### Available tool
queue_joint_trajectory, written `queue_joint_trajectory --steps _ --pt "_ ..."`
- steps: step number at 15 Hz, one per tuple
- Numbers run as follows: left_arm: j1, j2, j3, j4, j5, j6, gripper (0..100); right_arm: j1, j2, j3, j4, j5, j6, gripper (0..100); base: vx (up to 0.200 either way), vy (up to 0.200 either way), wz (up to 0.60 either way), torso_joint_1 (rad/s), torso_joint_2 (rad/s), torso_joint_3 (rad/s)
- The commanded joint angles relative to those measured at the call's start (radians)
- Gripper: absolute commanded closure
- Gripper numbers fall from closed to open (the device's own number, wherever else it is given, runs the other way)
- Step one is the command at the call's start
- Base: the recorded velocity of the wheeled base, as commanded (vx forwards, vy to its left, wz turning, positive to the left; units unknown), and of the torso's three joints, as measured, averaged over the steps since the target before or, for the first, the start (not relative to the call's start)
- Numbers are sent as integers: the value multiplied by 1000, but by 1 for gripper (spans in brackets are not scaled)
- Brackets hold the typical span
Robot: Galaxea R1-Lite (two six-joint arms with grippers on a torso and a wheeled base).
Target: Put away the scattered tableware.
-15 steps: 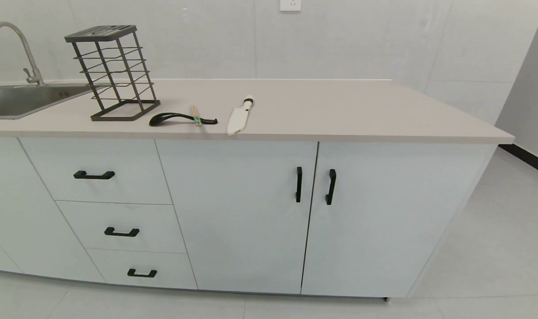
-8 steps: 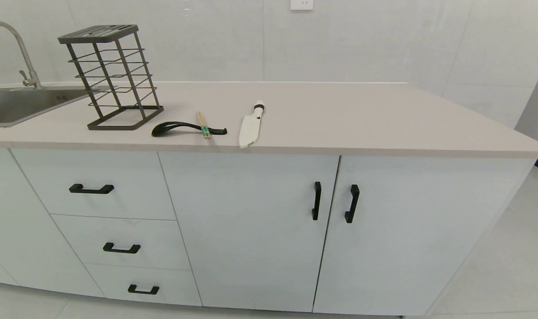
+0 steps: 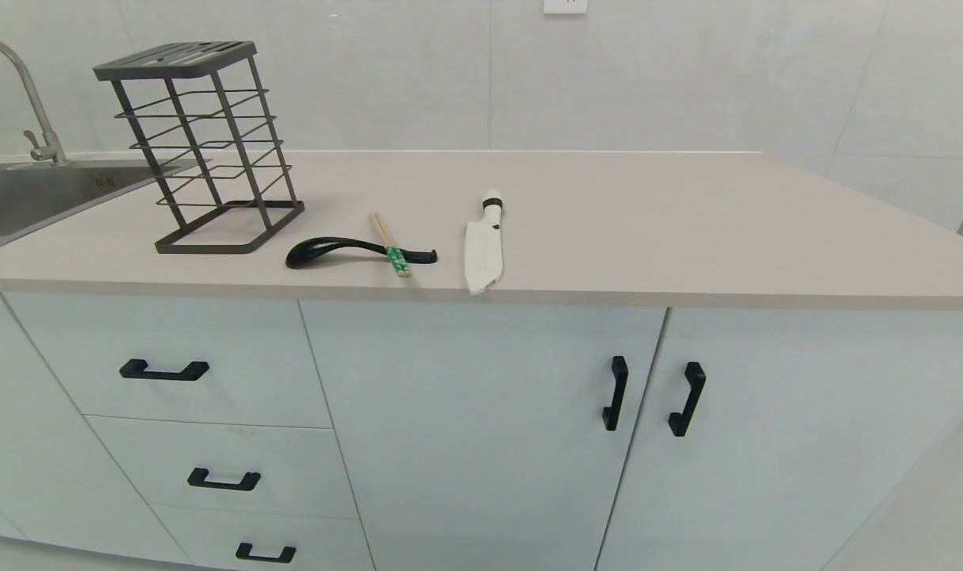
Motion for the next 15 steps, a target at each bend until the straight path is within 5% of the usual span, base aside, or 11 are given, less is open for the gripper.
queue_joint_trajectory --steps 1,9,15 --pt "0 0 -1 0 1 1 0 0 1 0 2 1 0 100 0 200 0 2 -2 -2" --pt "0 0 0 0 1 1 0 2 1 0 0 1 2 100 0 50 0 2 1 1" --pt "0 0 -1 0 1 1 0 0 1 0 0 1 2 100 -167 0 0 5 3 3"
